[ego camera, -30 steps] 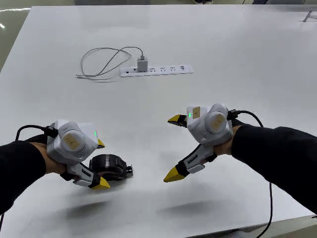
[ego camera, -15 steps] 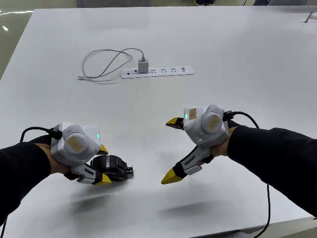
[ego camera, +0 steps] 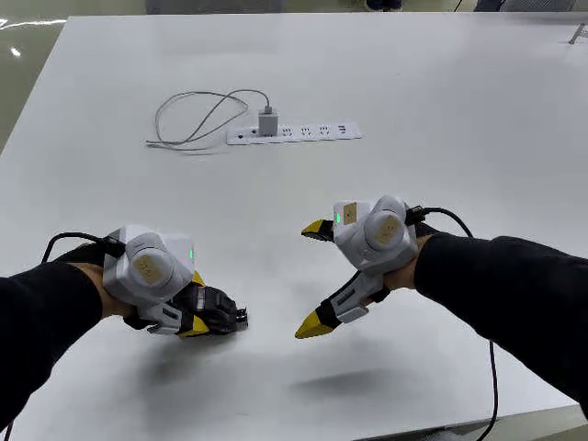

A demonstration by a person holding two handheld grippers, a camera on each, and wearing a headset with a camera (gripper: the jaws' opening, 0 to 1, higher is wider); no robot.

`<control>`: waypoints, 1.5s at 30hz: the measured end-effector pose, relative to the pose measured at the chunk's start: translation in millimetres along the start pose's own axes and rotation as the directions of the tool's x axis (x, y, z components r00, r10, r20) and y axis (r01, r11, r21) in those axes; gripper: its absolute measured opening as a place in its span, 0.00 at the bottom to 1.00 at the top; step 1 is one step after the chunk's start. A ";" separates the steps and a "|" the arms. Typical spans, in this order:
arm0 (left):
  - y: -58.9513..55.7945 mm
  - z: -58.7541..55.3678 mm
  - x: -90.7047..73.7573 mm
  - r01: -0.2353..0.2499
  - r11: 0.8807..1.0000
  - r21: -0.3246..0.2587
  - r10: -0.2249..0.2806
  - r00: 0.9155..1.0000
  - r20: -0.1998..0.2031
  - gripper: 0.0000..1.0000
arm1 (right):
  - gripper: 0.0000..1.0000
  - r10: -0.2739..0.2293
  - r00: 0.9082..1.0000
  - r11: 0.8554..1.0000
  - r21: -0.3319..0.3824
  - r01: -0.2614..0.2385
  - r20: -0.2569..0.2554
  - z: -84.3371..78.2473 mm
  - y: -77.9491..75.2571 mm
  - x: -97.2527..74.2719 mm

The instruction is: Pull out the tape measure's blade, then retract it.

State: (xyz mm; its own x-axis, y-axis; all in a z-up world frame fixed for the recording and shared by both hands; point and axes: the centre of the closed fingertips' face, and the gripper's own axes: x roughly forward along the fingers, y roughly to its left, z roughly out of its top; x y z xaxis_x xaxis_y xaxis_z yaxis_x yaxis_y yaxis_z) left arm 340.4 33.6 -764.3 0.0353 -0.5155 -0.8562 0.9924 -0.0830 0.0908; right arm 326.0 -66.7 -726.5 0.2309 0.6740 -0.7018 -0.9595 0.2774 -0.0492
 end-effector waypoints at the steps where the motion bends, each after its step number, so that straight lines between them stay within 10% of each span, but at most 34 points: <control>1: 0.0 0.0 0.1 0.001 1.000 -0.003 -0.001 1.000 0.001 0.30 | 0.90 0.002 1.000 1.000 -0.003 -0.002 -0.003 -0.7 0.1 1.2; 45: 0.4 -3.0 2.8 -0.006 1.000 -0.009 0.006 1.000 0.000 0.30 | 0.41 0.097 0.994 0.994 -0.037 -0.099 -0.055 7.1 18.1 82.7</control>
State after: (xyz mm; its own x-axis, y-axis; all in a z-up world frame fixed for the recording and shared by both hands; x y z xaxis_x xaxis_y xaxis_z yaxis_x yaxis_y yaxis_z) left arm 341.2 34.6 -768.2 0.0414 -0.5164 -0.8554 0.9932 -0.0718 0.0914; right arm 328.8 -1.0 -780.4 0.1276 0.6590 -0.7413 -0.9830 0.1837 -0.0059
